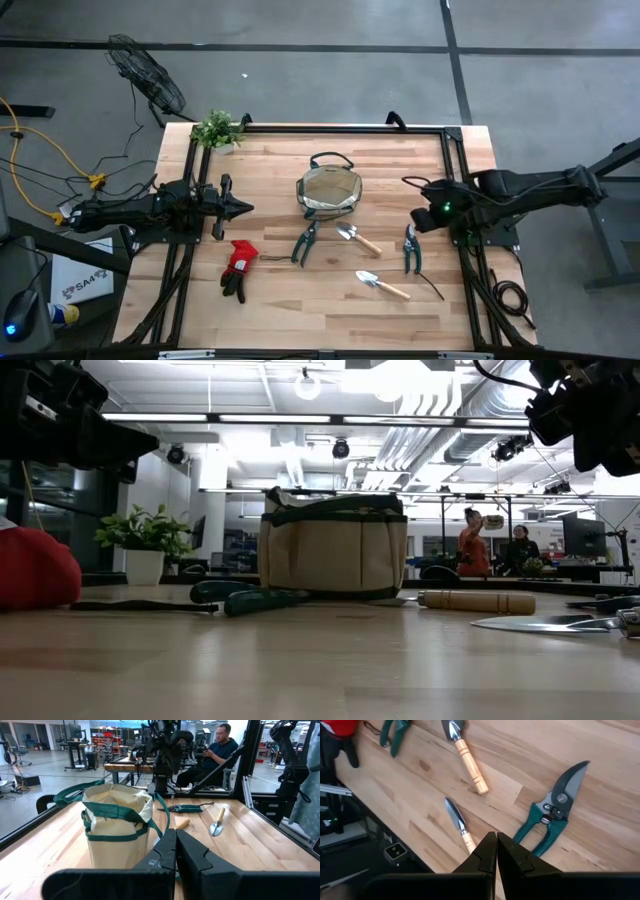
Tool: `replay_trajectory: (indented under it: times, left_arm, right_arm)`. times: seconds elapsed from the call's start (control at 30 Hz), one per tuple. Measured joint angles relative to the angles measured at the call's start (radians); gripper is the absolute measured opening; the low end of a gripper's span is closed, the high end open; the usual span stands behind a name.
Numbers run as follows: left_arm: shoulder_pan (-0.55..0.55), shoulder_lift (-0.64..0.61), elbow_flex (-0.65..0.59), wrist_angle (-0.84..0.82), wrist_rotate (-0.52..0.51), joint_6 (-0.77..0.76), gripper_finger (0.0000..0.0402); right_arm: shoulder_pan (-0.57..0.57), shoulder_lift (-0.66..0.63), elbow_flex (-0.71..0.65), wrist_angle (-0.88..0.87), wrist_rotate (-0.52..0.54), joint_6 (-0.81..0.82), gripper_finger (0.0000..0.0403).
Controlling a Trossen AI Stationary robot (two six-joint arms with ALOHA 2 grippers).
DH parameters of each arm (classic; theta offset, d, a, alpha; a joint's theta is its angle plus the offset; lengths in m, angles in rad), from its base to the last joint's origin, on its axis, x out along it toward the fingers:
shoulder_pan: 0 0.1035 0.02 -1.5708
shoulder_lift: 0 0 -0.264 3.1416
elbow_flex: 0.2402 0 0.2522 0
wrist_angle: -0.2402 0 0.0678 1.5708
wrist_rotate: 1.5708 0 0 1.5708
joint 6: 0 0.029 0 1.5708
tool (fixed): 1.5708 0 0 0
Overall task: Pick & Place Garden tools in Gardening bag
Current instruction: Put the right green shears into the gardening bag
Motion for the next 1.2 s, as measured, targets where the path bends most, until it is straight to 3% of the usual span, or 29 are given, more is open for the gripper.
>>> replay_trajectory:
  times: [0.5, 1.03, 1.2]
  left_arm:
    - [0.0, 0.0, 0.0, 0.0, 0.0, 0.0, 0.0001]
    - [0.0, 0.0, 0.0, 0.0, 0.0, 0.0, 0.0001]
    - [0.0, 0.0, 0.0, 0.0, 0.0, 0.0, 0.0001]
  right_arm:
    - [0.057, 0.159, 0.0, -0.022, -0.009, 0.029, 0.0004]
    - [0.37, 0.332, 0.0, -0.059, 0.054, 0.426, 0.0005]
    - [0.422, 0.403, 0.0, -0.059, 0.068, 0.514, 0.0038]
